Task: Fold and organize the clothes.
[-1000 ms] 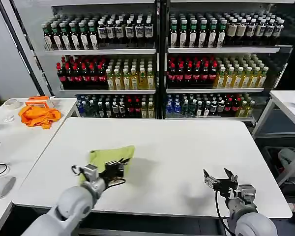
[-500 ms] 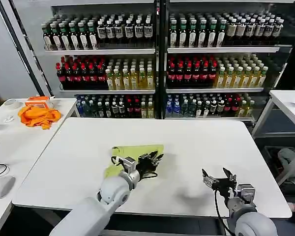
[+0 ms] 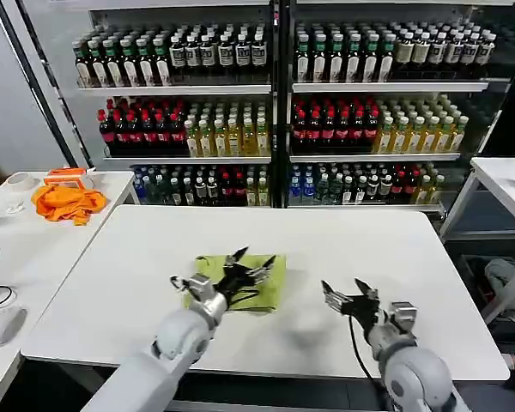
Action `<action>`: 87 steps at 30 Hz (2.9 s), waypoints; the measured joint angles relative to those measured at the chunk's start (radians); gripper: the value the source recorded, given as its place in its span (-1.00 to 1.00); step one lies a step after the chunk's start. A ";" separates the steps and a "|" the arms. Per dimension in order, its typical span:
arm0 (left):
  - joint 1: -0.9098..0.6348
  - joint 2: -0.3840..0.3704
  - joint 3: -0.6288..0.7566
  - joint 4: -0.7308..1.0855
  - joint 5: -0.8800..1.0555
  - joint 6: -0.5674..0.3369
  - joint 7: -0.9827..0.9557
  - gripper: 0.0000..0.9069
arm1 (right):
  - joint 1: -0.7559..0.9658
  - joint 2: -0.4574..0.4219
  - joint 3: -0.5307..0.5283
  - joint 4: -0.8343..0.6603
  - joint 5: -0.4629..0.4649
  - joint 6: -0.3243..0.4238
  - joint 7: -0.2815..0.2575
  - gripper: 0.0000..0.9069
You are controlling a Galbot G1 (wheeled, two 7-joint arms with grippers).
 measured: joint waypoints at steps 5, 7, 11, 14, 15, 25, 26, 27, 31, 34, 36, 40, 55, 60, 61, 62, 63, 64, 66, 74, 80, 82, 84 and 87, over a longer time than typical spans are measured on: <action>0.114 0.022 -0.114 -0.070 -0.011 -0.031 -0.001 1.00 | 0.130 0.042 -0.081 -0.090 0.084 -0.003 -0.003 1.00; 0.156 0.025 -0.154 -0.092 -0.015 -0.039 -0.001 1.00 | 0.174 0.059 -0.108 -0.128 0.107 -0.003 -0.006 1.00; 0.236 0.027 -0.227 -0.134 -0.019 -0.053 0.003 1.00 | 0.255 0.097 -0.161 -0.212 0.143 0.005 -0.014 1.00; 0.282 0.026 -0.262 -0.152 -0.019 -0.059 0.004 1.00 | 0.304 0.125 -0.193 -0.272 0.170 0.007 -0.015 0.51; 0.293 0.025 -0.270 -0.158 -0.019 -0.061 0.004 1.00 | 0.316 0.133 -0.202 -0.290 0.178 0.008 -0.015 0.18; 0.376 0.025 -0.324 -0.184 -0.012 -0.078 0.004 1.00 | 0.387 0.214 -0.251 -0.453 0.208 0.042 -0.002 -1.00; 0.381 0.026 -0.329 -0.187 -0.013 -0.078 0.004 1.00 | 0.389 0.219 -0.252 -0.461 0.208 0.046 -0.002 -1.00; 0.385 0.028 -0.333 -0.191 -0.014 -0.078 0.004 1.00 | 0.391 0.223 -0.253 -0.468 0.205 0.051 -0.002 -1.00; 0.398 0.032 -0.340 -0.196 -0.015 -0.081 0.004 1.00 | 0.397 0.231 -0.254 -0.491 0.193 0.067 -0.002 -1.00; 0.400 0.033 -0.340 -0.196 -0.016 -0.081 0.005 1.00 | 0.403 0.232 -0.253 -0.508 0.181 0.080 -0.004 -1.00; 0.400 0.033 -0.340 -0.195 -0.016 -0.082 0.005 1.00 | 0.409 0.231 -0.249 -0.519 0.170 0.087 -0.005 -1.00; 0.399 0.031 -0.339 -0.191 -0.016 -0.082 0.006 1.00 | 0.417 0.221 -0.238 -0.537 0.141 0.100 -0.011 -1.00; 0.386 0.028 -0.318 -0.184 -0.027 -0.072 0.008 1.00 | 0.417 0.078 -0.168 -0.553 0.042 0.100 -0.049 -1.00; 0.375 0.031 -0.307 -0.182 -0.030 -0.069 0.008 1.00 | 0.430 0.027 -0.149 -0.565 0.000 0.111 -0.077 1.00; 0.374 0.031 -0.305 -0.181 -0.030 -0.068 0.008 1.00 | 0.434 0.021 -0.149 -0.570 -0.011 0.116 -0.084 1.00; 0.373 0.032 -0.303 -0.181 -0.030 -0.068 0.008 1.00 | 0.439 0.017 -0.149 -0.575 -0.024 0.122 -0.089 1.00; 0.373 0.032 -0.302 -0.181 -0.030 -0.067 0.007 1.00 | 0.442 0.012 -0.148 -0.579 -0.038 0.128 -0.094 1.00; 0.373 0.032 -0.301 -0.181 -0.030 -0.066 0.007 1.00 | 0.444 0.009 -0.148 -0.581 -0.051 0.134 -0.096 1.00; 0.374 0.033 -0.300 -0.183 -0.030 -0.066 0.007 1.00 | 0.444 0.004 -0.144 -0.582 -0.076 0.147 -0.098 1.00; 0.377 0.040 -0.312 -0.202 -0.040 -0.062 0.002 1.00 | 0.385 -0.013 -0.100 -0.511 -0.150 0.203 -0.085 1.00; 0.369 0.047 -0.320 -0.211 -0.040 -0.073 -0.002 1.00 | 0.269 -0.029 -0.040 -0.383 -0.196 0.243 -0.074 1.00; 0.367 0.045 -0.321 -0.211 -0.039 -0.078 -0.004 1.00 | 0.219 -0.033 -0.013 -0.333 -0.210 0.256 -0.073 1.00; 0.365 0.043 -0.321 -0.211 -0.034 -0.079 -0.007 1.00 | 0.170 -0.034 0.014 -0.286 -0.225 0.275 -0.075 1.00; 0.363 0.042 -0.318 -0.212 -0.026 -0.080 -0.008 1.00 | 0.090 -0.033 0.057 -0.217 -0.247 0.307 -0.077 1.00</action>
